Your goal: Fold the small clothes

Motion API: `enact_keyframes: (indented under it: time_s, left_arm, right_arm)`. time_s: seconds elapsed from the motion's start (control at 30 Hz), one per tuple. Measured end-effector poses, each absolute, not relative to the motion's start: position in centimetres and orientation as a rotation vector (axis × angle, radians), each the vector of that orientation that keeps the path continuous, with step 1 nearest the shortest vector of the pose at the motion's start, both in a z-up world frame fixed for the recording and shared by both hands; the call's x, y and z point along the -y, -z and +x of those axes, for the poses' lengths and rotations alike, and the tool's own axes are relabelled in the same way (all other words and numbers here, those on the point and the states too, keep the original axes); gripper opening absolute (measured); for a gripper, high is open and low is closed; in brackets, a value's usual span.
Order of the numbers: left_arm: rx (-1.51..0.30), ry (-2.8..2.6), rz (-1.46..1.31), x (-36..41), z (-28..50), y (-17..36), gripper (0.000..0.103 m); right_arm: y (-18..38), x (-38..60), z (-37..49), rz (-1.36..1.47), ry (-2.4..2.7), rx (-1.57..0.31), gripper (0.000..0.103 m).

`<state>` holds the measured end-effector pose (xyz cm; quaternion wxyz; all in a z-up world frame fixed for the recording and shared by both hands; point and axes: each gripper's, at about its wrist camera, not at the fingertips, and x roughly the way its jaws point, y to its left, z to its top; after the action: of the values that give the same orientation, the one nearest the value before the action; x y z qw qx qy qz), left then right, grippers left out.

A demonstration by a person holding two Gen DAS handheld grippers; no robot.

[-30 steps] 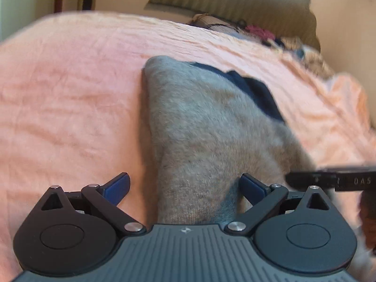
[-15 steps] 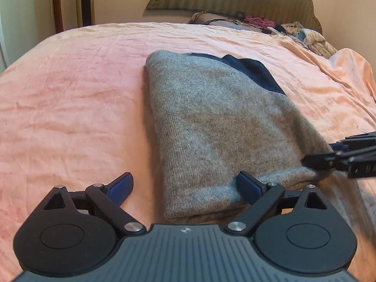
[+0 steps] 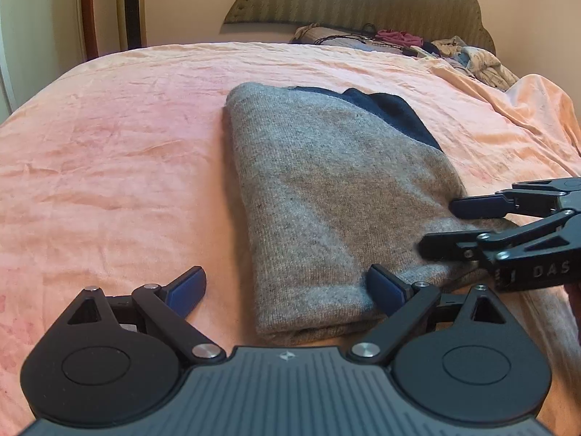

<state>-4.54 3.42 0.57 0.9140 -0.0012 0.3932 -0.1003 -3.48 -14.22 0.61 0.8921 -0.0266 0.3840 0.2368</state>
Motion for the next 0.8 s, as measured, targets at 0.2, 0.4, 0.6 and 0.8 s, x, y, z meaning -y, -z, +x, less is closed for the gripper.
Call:
enact_keyframes:
  time_s: [0.2, 0.4, 0.6, 0.8]
  left_arm:
    - [-0.667, 0.228, 0.063, -3.1, -9.2, -2.8, 0.094]
    - [-0.534, 0.305, 0.318, 1.1, -10.6, -2.0, 0.094]
    - [-0.662, 0.235, 0.268, -1.7, -9.0, -0.9, 0.067]
    - [-0.647, 0.182, 0.256, -1.8, -8.8, -1.0, 0.068]
  right_arm:
    - [-3.4, 16.0, -6.6, 0.03, -0.426, -0.772, 0.064]
    - [-2.9, 14.9, -6.9, -0.019, -0.409, -0.769, 0.067]
    - [-0.8, 16.9, -5.9, -0.021, -0.354, -0.825, 0.069]
    - [-3.3, 16.3, -7.6, 0.036, -0.38, -0.759, 0.07]
